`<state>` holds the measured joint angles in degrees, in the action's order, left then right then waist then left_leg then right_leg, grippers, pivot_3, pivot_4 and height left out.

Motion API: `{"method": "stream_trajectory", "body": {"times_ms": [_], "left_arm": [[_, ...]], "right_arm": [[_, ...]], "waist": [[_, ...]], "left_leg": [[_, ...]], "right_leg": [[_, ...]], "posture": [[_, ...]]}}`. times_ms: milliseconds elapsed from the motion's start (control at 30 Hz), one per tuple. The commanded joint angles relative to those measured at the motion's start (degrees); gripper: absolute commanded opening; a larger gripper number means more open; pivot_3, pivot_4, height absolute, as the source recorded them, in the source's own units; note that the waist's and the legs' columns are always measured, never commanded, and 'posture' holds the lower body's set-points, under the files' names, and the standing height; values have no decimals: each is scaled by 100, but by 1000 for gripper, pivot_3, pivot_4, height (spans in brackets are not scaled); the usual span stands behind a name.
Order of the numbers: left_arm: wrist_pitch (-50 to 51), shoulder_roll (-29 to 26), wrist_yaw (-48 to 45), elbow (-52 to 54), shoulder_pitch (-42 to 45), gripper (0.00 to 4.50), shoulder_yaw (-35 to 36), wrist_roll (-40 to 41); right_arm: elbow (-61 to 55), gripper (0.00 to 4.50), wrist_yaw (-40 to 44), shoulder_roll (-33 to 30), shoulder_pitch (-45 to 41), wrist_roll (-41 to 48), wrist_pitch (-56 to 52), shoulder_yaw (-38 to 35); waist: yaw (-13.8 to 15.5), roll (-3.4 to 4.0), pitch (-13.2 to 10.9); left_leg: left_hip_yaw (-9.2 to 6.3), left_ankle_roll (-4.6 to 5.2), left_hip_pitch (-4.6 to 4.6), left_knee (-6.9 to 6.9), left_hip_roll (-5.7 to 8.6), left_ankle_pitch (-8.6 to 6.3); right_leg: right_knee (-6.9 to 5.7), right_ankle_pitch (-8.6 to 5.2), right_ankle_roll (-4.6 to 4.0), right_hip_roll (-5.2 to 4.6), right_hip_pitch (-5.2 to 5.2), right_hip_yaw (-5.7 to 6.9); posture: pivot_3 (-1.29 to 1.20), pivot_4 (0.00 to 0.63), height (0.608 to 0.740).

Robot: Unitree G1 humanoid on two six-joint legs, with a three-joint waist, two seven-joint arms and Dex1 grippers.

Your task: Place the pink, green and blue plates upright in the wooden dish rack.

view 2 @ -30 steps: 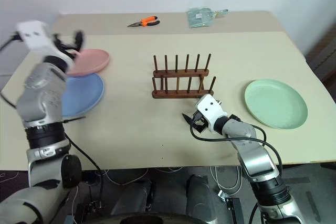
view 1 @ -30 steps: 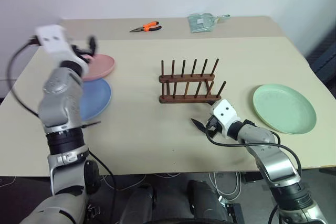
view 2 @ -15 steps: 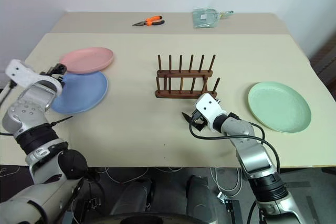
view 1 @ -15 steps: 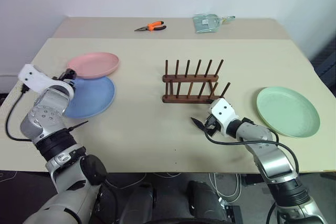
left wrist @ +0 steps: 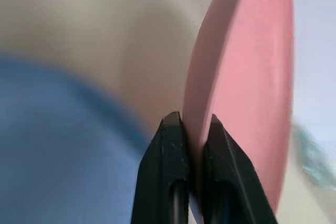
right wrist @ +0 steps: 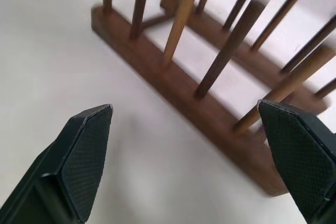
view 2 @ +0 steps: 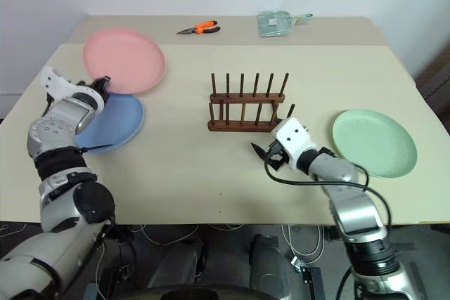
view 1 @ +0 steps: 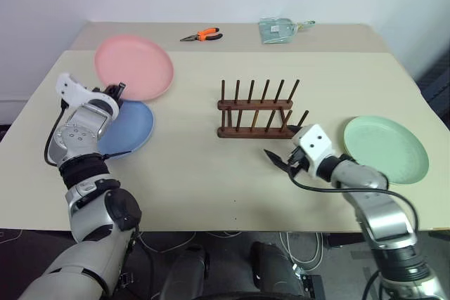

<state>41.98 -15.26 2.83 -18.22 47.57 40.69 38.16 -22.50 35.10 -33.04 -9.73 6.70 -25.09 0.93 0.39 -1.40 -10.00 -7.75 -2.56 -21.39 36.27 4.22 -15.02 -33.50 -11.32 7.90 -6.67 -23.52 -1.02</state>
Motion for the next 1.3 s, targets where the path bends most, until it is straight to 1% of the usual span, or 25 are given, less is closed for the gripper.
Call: {"method": "stream_trajectory", "body": {"times_ms": [33, 100, 200, 300, 467, 500, 567, 600, 800, 900, 967, 1000, 1033, 1100, 1167, 1200, 1233, 1300], "left_arm": [[342, 316, -342, 1471, -61, 15, -1042, 279], [478, 550, -310, 1979, -90, 15, -1549, 233], [545, 736, -350, 2446, 14, 15, -2322, 11], [669, 1002, -189, 2593, 157, 15, -2480, 198], [984, 1372, -45, 2923, 199, 15, -2688, 491], [1055, 1419, -24, 2982, 182, 2, -2696, 551], [1225, 1430, -10, 3089, 138, 0, -2727, 645], [1289, 1422, -24, 3141, 110, 0, -2744, 686], [1652, 1422, 12, 3279, -81, 0, -2649, 955], [1562, 1671, 187, 3220, -33, 1161, -2251, 1375], [1197, 1789, 376, 3085, 160, 2138, -1913, 1487], [926, 1642, 362, 2959, 259, 2590, -1801, 1309], [738, 1518, 342, 2872, 316, 2590, -1750, 1174], [406, 1039, 69, 2742, 272, 2590, -1974, 659], [-150, -2, -914, 2734, -241, 2590, -2976, -382], [-419, -416, -1417, 2745, -535, 2590, -3406, -734], [-636, -684, -1759, 2734, -730, 2590, -3686, -946], [-1002, -1087, -2708, 2919, -1218, 2590, -4103, -995]], "right_arm": [[-581, 4500, 169, -238, -662, 87, 39, -109], [-582, 4500, 212, -362, -1017, -207, 287, 167], [-236, 4500, 14, -454, -1705, -1090, 877, 749], [266, 4500, -204, -477, -2261, -1896, 1551, 1177], [1270, 4500, -587, -542, -2680, -2978, 2416, 1597], [1434, 4261, -684, -531, -2724, -3125, 2536, 1614], [1656, 3622, -790, -508, -2754, -3311, 2702, 1618], [1731, 3167, -824, -525, -2747, -3429, 2781, 1634], [1835, 19, -1055, -478, -2661, -3818, 2971, 1510], [1778, 0, -1159, -467, -2613, -3961, 3052, 1438], [1682, 0, -1186, -464, -2550, -3938, 3084, 1353], [1516, 0, -1139, -404, -2433, -3643, 2962, 1125], [1394, 0, -1097, -357, -2347, -3425, 2866, 956], [1107, 0, -915, -225, -2139, -2793, 2581, 539], [438, 0, -547, 249, -1847, -1095, 1439, -335], [100, 0, -418, 475, -1746, -211, 765, -758], [-151, 0, -334, 616, -1688, 374, 260, -1046], [-421, 0, -337, 800, -1614, 1720, -678, -1779]], "waist": [[5, 0, 0], [18, 0, 1], [7, 0, 0], [-38, 0, 0], [-95, 0, 0], [-97, 0, 0], [-93, -1, -1], [-96, -1, -1], [-109, 0, -2], [-96, 0, -2], [-62, -4, -4], [-42, -12, -9], [-20, -15, -10], [-43, -12, -10], [-101, -9, -10], [-122, 0, -7], [-119, 13, -3], [-98, 14, -4]], "left_leg": [[0, 0, 1, 0, 0, 0], [0, -1, 4, -1, -1, 0], [4, 0, 5, -1, 0, 0], [9, -1, 5, -3, -1, 0], [9, -4, 2, -4, -1, 3], [9, -7, 1, -3, 0, 4], [9, -6, 1, -4, 0, 4], [9, -5, 0, -4, 1, 4], [9, -6, 3, -6, -1, 4], [10, -6, 2, -4, 0, 4], [8, -6, 0, -2, 1, 4], [8, -6, 0, -1, 1, 4], [7, -6, 0, -1, 1, 4], [11, -7, 4, -5, -1, 5], [14, -8, 8, -11, -4, 5], [13, -8, 8, -15, -7, 5], [12, -5, 9, -21, -8, 3], [13, 2, 8, -16, -5, 0]], "right_leg": [[0, 0, 0, 0, 2, 0], [-1, 0, 0, 0, 4, 1], [3, 0, 0, 1, 6, 0], [2, 0, 0, 1, 0, -3], [5, 0, 0, 0, -2, -5], [5, 0, -1, 0, -2, -5], [5, 0, -1, 0, -2, -6], [6, 0, -1, 0, -2, -6], [4, 0, -1, 2, -3, -8], [5, 0, -1, 2, -2, -9], [9, 0, -1, 1, 1, -8], [10, 0, -2, 1, 2, -8], [10, 0, -2, 1, 2, -7], [10, 1, -4, 3, 0, -10], [10, 1, -5, 7, 0, -15], [11, 1, -6, 12, -1, -16], [10, 1, -7, 15, -1, -19], [15, 2, -8, 12, 1, -23]], "posture": [[0, 150, 740], [0, 150, 740], [0, 150, 740], [0, 150, 740], [0, 150, 740], [0, 150, 740], [0, 150, 740], [0, 150, 740], [0, 150, 740], [0, 150, 740], [0, 150, 740], [0, 150, 740], [0, 150, 740], [0, 150, 740], [0, 150, 740], [0, 150, 740], [0, 150, 740], [0, 150, 740]]}}
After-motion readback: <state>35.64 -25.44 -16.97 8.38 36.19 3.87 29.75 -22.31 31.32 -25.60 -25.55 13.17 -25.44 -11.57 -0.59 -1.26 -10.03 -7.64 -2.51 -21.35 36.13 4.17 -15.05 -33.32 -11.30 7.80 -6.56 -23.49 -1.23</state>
